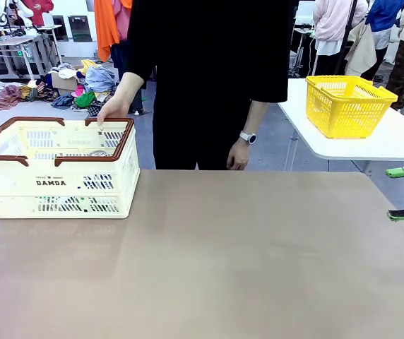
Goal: Place the drinks into the Shopping basket.
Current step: Pick up one drink and place it into the Shopping basket.
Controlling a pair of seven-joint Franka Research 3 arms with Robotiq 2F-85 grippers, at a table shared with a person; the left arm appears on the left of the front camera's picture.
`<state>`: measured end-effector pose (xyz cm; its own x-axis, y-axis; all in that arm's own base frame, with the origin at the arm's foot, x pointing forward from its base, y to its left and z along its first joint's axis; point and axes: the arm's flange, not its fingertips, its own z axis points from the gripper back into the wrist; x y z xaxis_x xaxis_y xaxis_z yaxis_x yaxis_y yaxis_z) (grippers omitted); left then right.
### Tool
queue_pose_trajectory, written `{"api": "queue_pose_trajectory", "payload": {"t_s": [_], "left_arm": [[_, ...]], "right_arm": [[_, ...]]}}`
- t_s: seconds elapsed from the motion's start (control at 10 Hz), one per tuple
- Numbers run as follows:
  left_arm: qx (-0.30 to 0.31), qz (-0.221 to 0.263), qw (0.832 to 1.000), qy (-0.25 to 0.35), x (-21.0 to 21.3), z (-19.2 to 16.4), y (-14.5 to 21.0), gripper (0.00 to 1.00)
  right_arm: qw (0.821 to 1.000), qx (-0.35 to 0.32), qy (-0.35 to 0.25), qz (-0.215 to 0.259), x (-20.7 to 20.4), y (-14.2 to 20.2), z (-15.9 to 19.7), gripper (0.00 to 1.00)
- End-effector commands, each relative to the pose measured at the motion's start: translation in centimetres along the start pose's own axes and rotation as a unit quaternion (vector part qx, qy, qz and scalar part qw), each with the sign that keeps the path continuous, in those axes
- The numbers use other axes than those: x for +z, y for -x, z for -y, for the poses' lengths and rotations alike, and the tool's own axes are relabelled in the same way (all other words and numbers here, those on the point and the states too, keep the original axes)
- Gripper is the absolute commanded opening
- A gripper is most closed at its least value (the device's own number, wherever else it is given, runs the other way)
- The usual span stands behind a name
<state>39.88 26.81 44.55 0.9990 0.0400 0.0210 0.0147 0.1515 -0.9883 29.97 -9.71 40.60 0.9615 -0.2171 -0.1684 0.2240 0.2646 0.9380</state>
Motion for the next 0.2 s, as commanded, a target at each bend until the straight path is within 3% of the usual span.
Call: {"api": "queue_pose_trajectory", "payload": {"t_s": [0.0, 0.1], "left_arm": [[0.0, 0.001, 1.0, 0.01, 0.35, 0.25, -0.05, 1.0], [0.0, 0.001, 1.0, 0.01, 0.35, 0.25, -0.05, 1.0]], "right_arm": [[1.0, -0.007, -0.011, 0.005, 0.03, -0.12, -0.64, 1.0], [1.0, -0.007, -0.011, 0.005, 0.03, -0.12, -0.64, 1.0]]}}
